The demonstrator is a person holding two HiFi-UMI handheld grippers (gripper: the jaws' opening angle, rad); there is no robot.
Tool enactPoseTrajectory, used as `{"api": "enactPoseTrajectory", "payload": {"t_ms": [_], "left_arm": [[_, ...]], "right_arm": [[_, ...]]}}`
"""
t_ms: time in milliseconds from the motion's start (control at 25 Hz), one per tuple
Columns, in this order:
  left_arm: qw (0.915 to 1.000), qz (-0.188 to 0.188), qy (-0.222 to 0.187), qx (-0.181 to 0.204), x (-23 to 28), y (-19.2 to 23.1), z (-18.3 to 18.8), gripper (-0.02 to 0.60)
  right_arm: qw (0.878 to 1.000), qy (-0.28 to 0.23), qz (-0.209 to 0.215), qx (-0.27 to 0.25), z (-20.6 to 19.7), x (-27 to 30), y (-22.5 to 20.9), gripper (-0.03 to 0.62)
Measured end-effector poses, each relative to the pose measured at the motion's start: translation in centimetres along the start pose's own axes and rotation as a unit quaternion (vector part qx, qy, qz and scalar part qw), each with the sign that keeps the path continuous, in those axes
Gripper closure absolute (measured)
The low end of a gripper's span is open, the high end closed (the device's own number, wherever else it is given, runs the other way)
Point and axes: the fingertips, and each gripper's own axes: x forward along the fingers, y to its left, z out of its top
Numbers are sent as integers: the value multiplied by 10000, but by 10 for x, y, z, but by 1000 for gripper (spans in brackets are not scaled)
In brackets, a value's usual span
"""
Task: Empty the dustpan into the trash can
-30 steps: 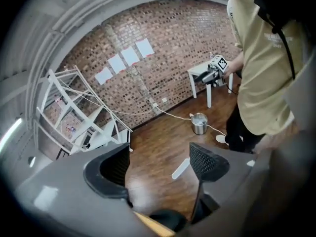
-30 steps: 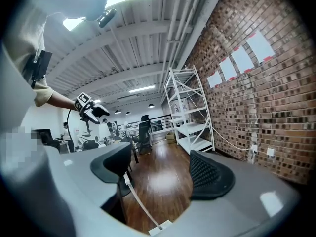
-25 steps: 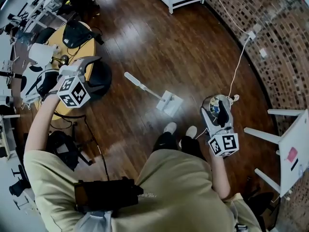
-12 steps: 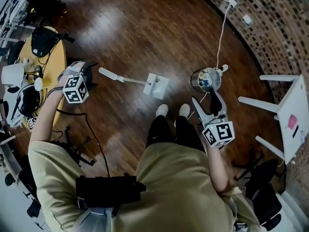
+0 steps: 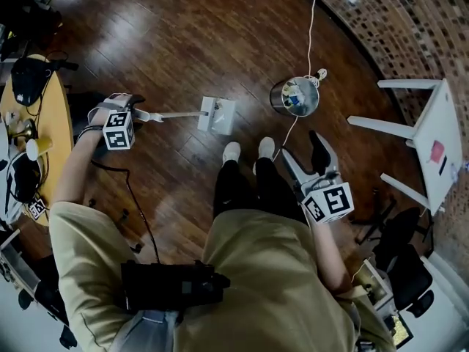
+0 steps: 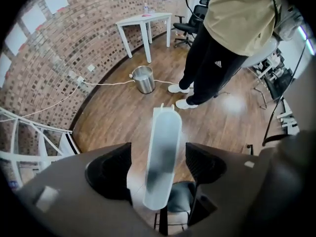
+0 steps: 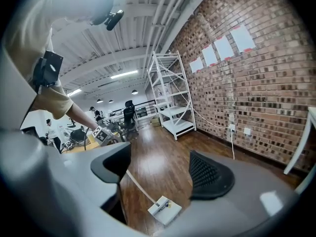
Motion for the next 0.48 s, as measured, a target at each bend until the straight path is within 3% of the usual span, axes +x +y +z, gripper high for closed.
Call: {"api": "enactPoseTrajectory", "payload": {"t_ms": [120, 200, 240, 280, 400, 480], "left_arm": [[9997, -127, 213, -38, 25, -5, -5, 325], [9995, -159, 268, -89, 37, -10, -3, 416], [9995, -128, 290, -15, 41, -12, 0, 490], [9995, -59, 306, 98, 42, -11, 3, 523], [9983, 130, 366, 424, 43, -7, 15, 576], [9980, 100, 398, 489, 44, -7, 22, 578]], "right_arm": [[9999, 110, -17, 39, -9, 1, 3, 238], [9999, 97, 14, 65, -9, 2, 6, 238], [9999, 68, 30, 67, -7, 2, 7, 238], [10000, 38, 47, 61, -5, 3, 8, 238], [9999, 1, 112, 92, -1, 7, 10, 238], [9997, -31, 178, 174, 0, 11, 13, 238]]}}
